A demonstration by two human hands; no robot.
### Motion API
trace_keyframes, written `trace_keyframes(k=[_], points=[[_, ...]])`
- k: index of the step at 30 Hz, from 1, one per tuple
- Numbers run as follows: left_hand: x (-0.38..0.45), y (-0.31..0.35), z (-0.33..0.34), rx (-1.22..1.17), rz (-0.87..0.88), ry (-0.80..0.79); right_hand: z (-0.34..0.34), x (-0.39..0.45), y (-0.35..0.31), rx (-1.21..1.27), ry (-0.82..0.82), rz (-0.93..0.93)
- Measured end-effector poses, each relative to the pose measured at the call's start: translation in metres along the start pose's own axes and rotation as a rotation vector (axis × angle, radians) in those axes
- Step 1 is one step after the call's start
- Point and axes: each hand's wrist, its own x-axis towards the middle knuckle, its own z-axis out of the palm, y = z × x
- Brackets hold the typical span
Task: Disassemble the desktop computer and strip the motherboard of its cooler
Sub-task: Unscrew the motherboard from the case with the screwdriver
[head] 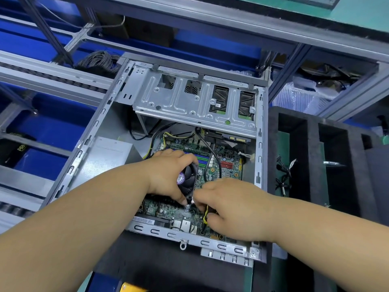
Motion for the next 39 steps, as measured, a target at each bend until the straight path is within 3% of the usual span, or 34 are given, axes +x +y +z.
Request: trace_keyframes(k=[39], points=[[-0.0017,0.002,-0.0015,0.005,-0.005,-0.005,0.0038,-0.0012,0.0007,0.021,0.072,0.018]])
